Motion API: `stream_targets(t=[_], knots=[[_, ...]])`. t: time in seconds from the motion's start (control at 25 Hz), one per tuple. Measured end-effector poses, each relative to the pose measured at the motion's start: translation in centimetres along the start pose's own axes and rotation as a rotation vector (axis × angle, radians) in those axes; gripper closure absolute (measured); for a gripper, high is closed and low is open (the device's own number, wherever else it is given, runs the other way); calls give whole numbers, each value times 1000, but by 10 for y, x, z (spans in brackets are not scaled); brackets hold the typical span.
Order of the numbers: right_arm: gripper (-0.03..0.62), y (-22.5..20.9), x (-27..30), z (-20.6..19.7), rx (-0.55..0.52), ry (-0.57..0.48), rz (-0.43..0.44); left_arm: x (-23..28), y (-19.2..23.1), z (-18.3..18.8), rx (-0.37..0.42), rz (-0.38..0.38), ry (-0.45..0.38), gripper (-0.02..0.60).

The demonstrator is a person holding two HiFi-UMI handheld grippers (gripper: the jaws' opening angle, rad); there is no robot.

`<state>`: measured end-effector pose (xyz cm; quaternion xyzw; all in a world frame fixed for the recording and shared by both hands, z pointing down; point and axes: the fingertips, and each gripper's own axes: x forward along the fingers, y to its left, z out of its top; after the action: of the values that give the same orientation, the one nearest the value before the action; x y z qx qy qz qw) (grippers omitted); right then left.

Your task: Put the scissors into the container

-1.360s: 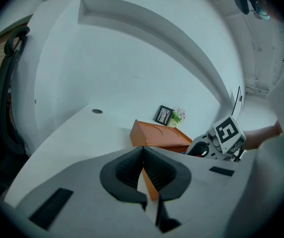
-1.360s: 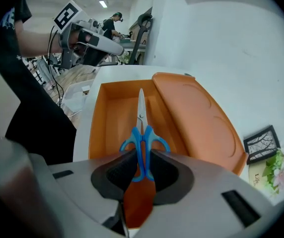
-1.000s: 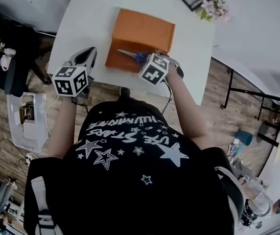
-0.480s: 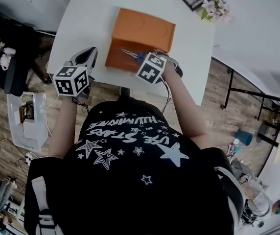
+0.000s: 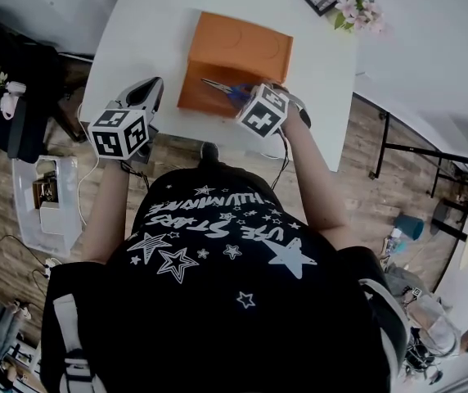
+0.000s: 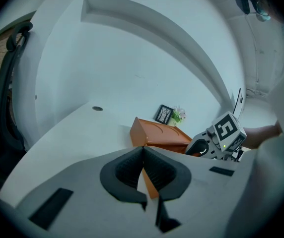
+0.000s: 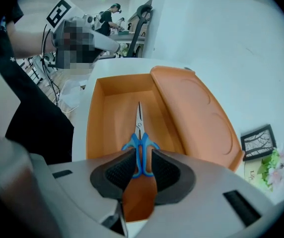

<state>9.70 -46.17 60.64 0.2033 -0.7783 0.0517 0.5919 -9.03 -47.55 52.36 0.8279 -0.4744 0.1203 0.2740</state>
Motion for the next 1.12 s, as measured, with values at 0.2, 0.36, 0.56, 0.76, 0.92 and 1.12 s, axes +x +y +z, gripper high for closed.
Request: stream_targets(t=[0.2,0.36,0.56,0.76,0.92,1.12], knots=[[491,-4,-18,-1,112,-72,-48,-13,-2,-2,11,-21,-9,561],[491,0,-40,5,193,-136,-116,-32,-5,-6,31,-44,-17,561],[491,12,-75,13,274,-240,-225,-62,-15,-11,55,-69,-32,562],[492,27,-108,14,368,-333,-326,-92,-29,-15,82,-100,-41,562],[493,48,-133,20,421,-420,-410,-121,-36,-22,92,-125,-50,562],[494,81,-154,21,487,-467,-494,-144,-40,-33,106,-179,-38,562]])
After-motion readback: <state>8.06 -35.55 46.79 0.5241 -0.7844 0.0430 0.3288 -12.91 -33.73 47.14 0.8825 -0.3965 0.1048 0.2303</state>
